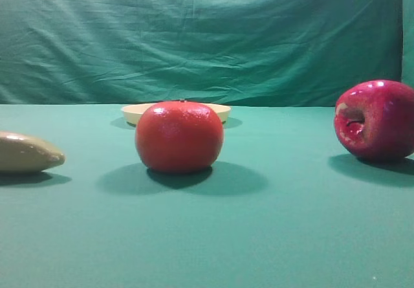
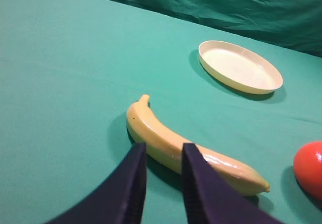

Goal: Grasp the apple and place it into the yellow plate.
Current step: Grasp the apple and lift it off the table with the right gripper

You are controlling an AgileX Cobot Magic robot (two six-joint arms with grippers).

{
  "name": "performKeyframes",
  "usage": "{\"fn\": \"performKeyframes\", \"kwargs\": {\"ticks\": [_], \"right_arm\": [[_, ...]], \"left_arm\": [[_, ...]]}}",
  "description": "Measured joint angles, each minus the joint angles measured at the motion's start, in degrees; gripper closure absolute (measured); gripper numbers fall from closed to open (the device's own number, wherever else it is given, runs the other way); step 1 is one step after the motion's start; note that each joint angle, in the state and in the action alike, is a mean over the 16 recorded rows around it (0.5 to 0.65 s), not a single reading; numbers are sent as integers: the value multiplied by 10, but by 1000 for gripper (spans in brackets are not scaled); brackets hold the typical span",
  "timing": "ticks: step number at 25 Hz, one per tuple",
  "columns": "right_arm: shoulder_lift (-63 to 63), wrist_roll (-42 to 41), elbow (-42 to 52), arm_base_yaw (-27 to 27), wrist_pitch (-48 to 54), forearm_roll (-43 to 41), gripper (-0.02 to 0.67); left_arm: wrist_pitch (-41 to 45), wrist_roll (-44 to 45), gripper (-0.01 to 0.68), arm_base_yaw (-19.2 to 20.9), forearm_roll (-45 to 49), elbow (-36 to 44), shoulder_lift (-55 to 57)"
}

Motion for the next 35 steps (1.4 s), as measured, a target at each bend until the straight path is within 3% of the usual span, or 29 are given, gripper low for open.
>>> {"fn": "performKeyframes", "kwargs": {"ticks": [16,26,35], "right_arm": [[0,0,0,0,-4,1,649],[0,0,-4,0,-57,41,649],[42,-25,-70,0,-62,89,649]], "left_arm": [[0,0,516,0,0,0,0],[0,0,516,0,0,0,0],[0,0,516,0,0,0,0]]}}
